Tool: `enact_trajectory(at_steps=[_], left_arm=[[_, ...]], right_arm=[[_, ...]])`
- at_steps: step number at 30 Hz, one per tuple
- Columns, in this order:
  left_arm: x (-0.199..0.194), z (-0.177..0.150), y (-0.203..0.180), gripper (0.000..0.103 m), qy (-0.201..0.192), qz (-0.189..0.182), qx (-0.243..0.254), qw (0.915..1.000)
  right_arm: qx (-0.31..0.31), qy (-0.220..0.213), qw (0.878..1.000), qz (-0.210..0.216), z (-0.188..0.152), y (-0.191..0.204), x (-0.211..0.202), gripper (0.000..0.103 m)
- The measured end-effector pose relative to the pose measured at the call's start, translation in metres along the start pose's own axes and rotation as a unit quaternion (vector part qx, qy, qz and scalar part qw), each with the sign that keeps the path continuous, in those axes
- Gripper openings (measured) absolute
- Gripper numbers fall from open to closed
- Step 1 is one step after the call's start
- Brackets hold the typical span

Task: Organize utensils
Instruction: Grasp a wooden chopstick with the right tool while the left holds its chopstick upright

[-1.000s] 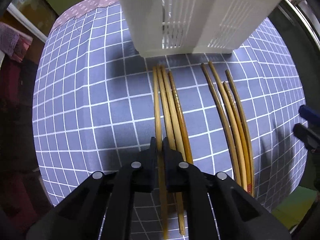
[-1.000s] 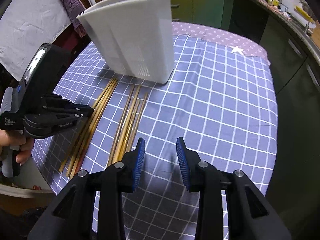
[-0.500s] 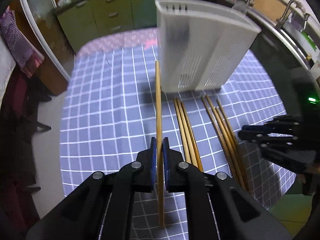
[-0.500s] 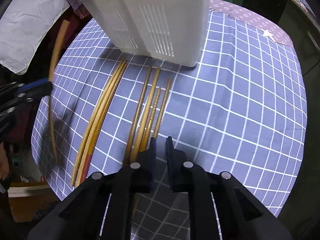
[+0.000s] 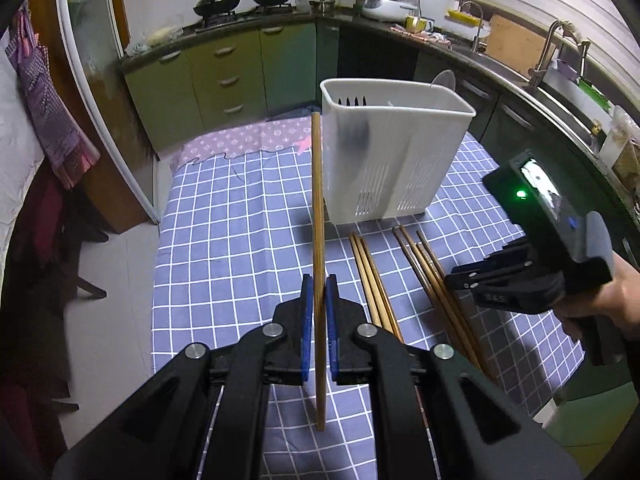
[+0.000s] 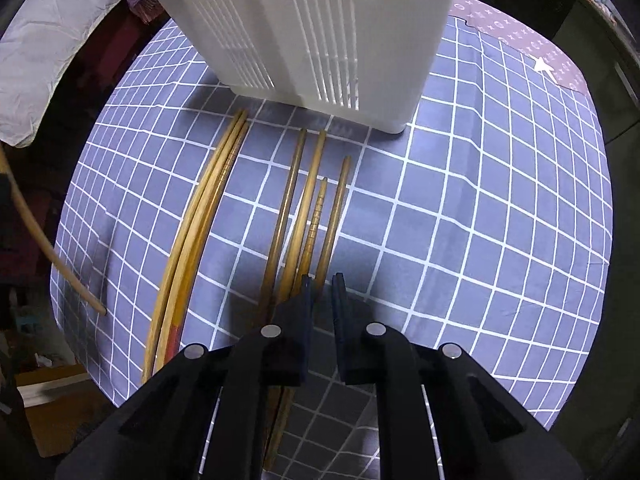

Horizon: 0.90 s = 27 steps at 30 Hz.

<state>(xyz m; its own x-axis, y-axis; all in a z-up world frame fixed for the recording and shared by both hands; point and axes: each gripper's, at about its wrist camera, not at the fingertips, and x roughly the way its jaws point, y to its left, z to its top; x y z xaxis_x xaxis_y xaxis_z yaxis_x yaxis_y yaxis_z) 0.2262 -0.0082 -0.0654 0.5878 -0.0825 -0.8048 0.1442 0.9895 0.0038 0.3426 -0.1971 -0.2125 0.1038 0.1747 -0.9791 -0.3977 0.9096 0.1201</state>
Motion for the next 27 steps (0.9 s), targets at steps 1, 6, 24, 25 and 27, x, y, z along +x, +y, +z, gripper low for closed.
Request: enact_trajectory(at_steps=[1, 6, 24, 25, 27], left_arm=[[-0.003, -0.001, 0.0, 0.006, -0.005, 0.001, 0.001, 1.0], [-0.012, -0.004, -0.004, 0.006, -0.02, 0.004, 0.011, 0.9997], [-0.023, -0.008, -0.002, 0.007, -0.033, -0.004, 0.015, 0.9993], [-0.024, -0.009, -0.002, 0.006, -0.034, -0.004, 0.016, 0.9993], [-0.025, -0.009, -0.002, 0.006, -0.035, -0.004, 0.017, 0.9992]], right_arm=[[0.0, 0.003, 1.0, -0.002, 0.001, 0.002, 0.002, 0.011], [-0.004, 0.011, 1.0, -0.023, 0.006, 0.014, 0.01, 0.011], [0.001, -0.138, 0.99, 0.023, -0.035, 0.017, -0.075, 0.007], [0.001, -0.15, 0.989, 0.021, -0.038, 0.016, -0.081, 0.007], [0.001, -0.175, 0.984, 0.018, -0.049, 0.008, -0.098, 0.007]])
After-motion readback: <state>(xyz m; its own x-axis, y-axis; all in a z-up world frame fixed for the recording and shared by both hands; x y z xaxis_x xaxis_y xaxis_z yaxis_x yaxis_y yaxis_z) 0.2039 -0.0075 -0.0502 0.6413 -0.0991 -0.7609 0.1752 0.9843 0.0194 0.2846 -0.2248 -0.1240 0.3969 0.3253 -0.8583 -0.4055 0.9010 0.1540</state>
